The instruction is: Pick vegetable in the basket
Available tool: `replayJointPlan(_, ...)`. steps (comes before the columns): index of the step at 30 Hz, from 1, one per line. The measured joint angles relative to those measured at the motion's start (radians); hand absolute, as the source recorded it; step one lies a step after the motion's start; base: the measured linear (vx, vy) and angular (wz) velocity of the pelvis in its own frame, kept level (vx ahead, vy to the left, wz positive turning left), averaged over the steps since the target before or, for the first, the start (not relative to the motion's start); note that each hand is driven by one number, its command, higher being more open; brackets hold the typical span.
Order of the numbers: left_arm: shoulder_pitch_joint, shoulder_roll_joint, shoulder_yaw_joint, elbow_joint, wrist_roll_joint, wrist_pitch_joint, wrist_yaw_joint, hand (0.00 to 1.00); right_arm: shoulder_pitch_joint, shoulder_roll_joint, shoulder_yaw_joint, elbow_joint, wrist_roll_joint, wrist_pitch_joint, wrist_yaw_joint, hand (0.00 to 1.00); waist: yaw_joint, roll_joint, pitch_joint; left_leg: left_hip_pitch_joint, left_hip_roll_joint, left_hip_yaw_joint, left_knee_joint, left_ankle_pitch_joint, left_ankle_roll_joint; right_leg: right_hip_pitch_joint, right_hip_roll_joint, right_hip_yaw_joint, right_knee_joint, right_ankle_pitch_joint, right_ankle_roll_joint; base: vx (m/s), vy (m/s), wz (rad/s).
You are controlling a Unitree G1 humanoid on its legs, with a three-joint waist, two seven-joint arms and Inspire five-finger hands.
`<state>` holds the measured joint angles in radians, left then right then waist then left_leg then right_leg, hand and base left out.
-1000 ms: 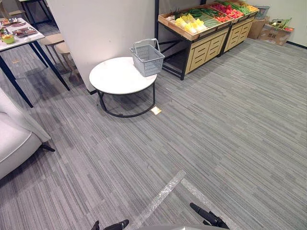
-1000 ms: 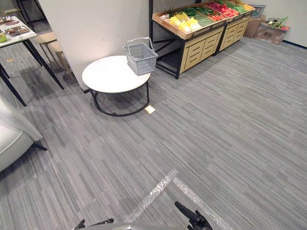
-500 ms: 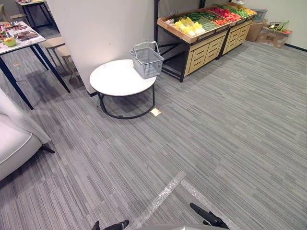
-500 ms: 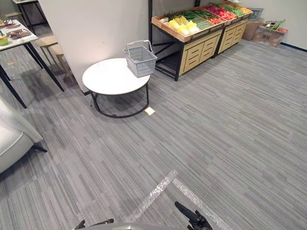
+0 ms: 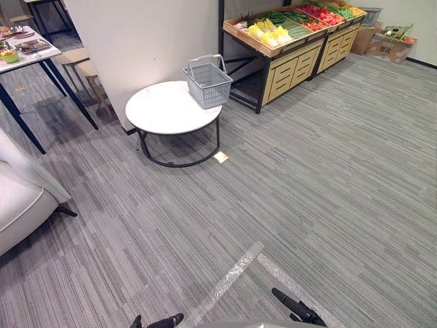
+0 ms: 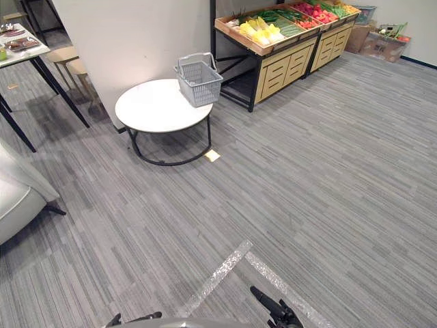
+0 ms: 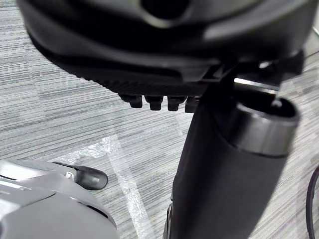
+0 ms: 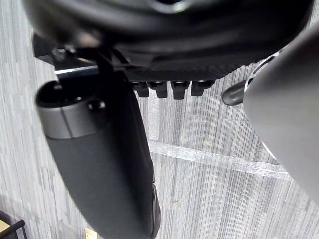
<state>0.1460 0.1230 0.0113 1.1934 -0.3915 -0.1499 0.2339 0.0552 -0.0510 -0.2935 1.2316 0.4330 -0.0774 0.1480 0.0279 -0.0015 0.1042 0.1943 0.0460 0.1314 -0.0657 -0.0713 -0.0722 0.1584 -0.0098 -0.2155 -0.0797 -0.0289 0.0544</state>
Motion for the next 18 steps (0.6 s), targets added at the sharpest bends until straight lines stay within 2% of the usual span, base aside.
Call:
replayJointPlan(1, -0.001, 0.000, 0.000, 0.000, -0.008, 0.002, 0.000, 1.00, 0.000, 0.000, 0.000, 0.000, 0.002, -0.001, -0.001, 1.00, 0.000, -0.001, 0.003, 0.000, 0.000, 0.001, 0.003, 0.000, 0.000, -0.002, -0.001, 0.001, 0.009, -0.004, -0.006, 0.00, 0.000, 0.00)
replayJointPlan(2, -0.007, 0.001, 0.006, 0.000, -0.014, 0.006, 0.004, 1.00, -0.002, 0.002, -0.001, -0.003, 0.008, -0.002, -0.005, 1.00, -0.001, -0.003, 0.021, 0.000, 0.000, 0.002, 0.024, -0.006, -0.001, -0.008, -0.005, 0.001, 0.044, -0.020, -0.029, 0.00, 0.000, 0.00)
replayJointPlan(4, -0.017, 0.003, 0.017, -0.004, -0.019, 0.005, 0.008, 1.00, -0.004, 0.007, -0.001, -0.018, 0.012, -0.013, -0.011, 1.00, -0.001, -0.009, 0.053, -0.023, 0.007, 0.002, 0.117, -0.050, -0.005, -0.027, -0.014, 0.001, 0.128, -0.066, -0.041, -0.06, -0.028, 0.02)
replayJointPlan(6, -0.014, 0.003, 0.044, -0.023, -0.039, 0.000, 0.010, 1.00, -0.002, 0.016, 0.002, -0.037, 0.011, -0.030, -0.028, 1.00, -0.001, -0.017, 0.070, -0.102, 0.022, 0.023, 0.307, -0.107, -0.019, -0.067, -0.029, 0.003, 0.229, -0.123, -0.051, -0.10, -0.032, 0.02)
replayJointPlan(7, -0.009, 0.002, 0.057, -0.040, -0.043, -0.003, 0.013, 1.00, -0.001, 0.021, 0.006, -0.051, 0.012, -0.030, -0.031, 1.00, -0.001, -0.026, 0.075, -0.171, 0.038, 0.043, 0.449, -0.125, -0.019, -0.088, -0.036, 0.003, 0.277, -0.149, -0.057, -0.12, -0.049, 0.01)
replayJointPlan(8, -0.009, 0.001, 0.060, -0.049, -0.048, -0.003, 0.016, 1.00, 0.001, 0.022, 0.011, -0.060, 0.012, -0.030, -0.034, 1.00, -0.001, -0.029, 0.081, -0.204, 0.048, 0.053, 0.519, -0.128, -0.016, -0.095, -0.039, 0.002, 0.297, -0.161, -0.056, -0.12, -0.055, 0.01)
replayJointPlan(10, -0.006, -0.022, 0.099, -0.072, -0.053, -0.005, 0.025, 1.00, 0.011, 0.009, 0.027, -0.105, 0.022, -0.030, -0.049, 1.00, -0.002, -0.009, 0.110, -0.321, 0.106, 0.086, 0.772, -0.137, -0.004, -0.106, -0.037, 0.003, 0.362, -0.206, -0.057, -0.08, -0.035, 0.02)
replayJointPlan(11, -0.007, -0.024, 0.103, -0.072, -0.054, -0.005, 0.026, 1.00, 0.015, 0.004, 0.035, -0.114, 0.023, -0.031, -0.051, 1.00, -0.003, -0.003, 0.113, -0.336, 0.116, 0.089, 0.806, -0.147, 0.006, -0.104, -0.038, 0.004, 0.372, -0.217, -0.058, -0.03, -0.003, 0.04)
replayJointPlan(13, -0.002, -0.044, 0.137, -0.091, -0.060, -0.011, 0.022, 1.00, 0.024, -0.001, 0.051, -0.124, 0.043, -0.030, -0.055, 1.00, 0.001, -0.003, 0.115, -0.374, 0.135, 0.092, 0.836, -0.182, 0.007, -0.101, -0.056, 0.018, 0.396, -0.238, -0.055, 0.04, 0.066, -0.04)
replayJointPlan(15, 0.006, -0.049, 0.142, -0.110, -0.060, -0.024, 0.018, 1.00, 0.025, -0.002, 0.058, -0.124, 0.044, -0.030, -0.062, 1.00, 0.013, -0.007, 0.121, -0.407, 0.130, 0.100, 0.794, -0.197, 0.000, -0.097, -0.086, 0.041, 0.405, -0.249, -0.050, 0.11, 0.161, -0.16)
replayJointPlan(17, 0.006, -0.052, 0.142, -0.112, -0.058, -0.035, 0.015, 1.00, 0.026, -0.006, 0.060, -0.124, 0.054, -0.027, -0.063, 1.00, 0.017, -0.004, 0.126, -0.422, 0.122, 0.103, 0.658, -0.179, -0.005, -0.080, -0.116, 0.056, 0.402, -0.264, -0.025, 0.17, 0.221, -0.16)
replayJointPlan(18, 0.010, -0.056, 0.142, -0.112, -0.058, -0.038, 0.015, 1.00, 0.028, -0.011, 0.069, -0.127, 0.067, -0.027, -0.062, 1.00, 0.018, 0.003, 0.129, -0.420, 0.123, 0.098, 0.532, -0.135, -0.007, -0.065, -0.132, 0.068, 0.398, -0.278, -0.002, 0.22, 0.294, -0.29)
